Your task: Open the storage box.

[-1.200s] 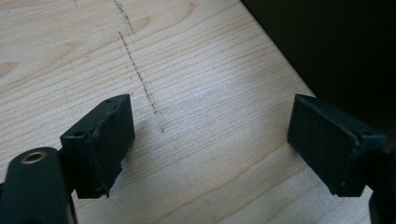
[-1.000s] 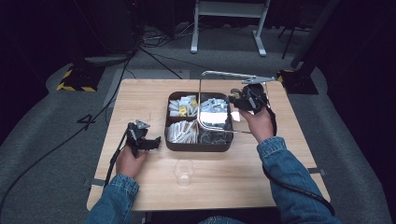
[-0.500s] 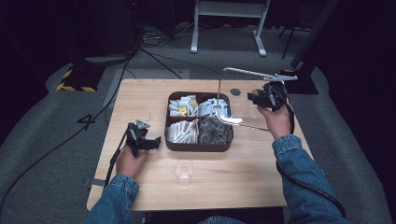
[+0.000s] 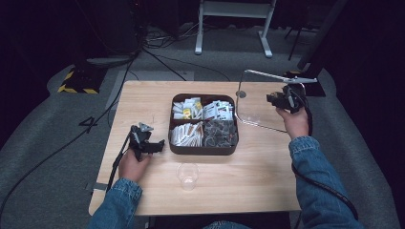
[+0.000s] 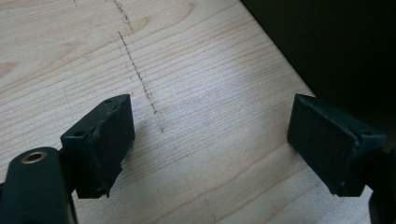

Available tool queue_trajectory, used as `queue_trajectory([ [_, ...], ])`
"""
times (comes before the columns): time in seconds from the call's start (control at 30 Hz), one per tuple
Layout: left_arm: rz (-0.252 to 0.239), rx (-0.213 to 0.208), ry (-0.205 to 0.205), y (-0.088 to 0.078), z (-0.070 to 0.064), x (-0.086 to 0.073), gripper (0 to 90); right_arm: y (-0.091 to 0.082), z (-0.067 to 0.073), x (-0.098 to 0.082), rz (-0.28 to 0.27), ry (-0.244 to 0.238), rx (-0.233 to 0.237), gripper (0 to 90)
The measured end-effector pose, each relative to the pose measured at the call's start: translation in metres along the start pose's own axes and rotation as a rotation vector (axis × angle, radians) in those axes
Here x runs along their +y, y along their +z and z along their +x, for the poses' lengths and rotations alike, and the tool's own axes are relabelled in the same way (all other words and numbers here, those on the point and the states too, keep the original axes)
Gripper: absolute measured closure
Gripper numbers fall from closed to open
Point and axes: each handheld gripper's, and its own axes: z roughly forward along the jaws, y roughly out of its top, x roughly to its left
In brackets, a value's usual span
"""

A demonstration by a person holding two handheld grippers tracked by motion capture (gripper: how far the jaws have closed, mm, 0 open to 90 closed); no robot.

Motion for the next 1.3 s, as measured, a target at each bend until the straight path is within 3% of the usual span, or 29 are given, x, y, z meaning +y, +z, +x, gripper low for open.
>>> queue_trajectory([
  [0.37, 0.0, 0.0, 0.0, 0.0, 0.0, 0.0, 15.4, 0.017, -0.011, -0.016, 0.032, -0.038, -0.034, 58.0],
  [1.3, -0.002, 0.001, -0.002, 0.0, 0.0, 0.0, 15.5, 0.054, -0.024, -0.057, 0.143, 0.011, -0.043, 58.0],
])
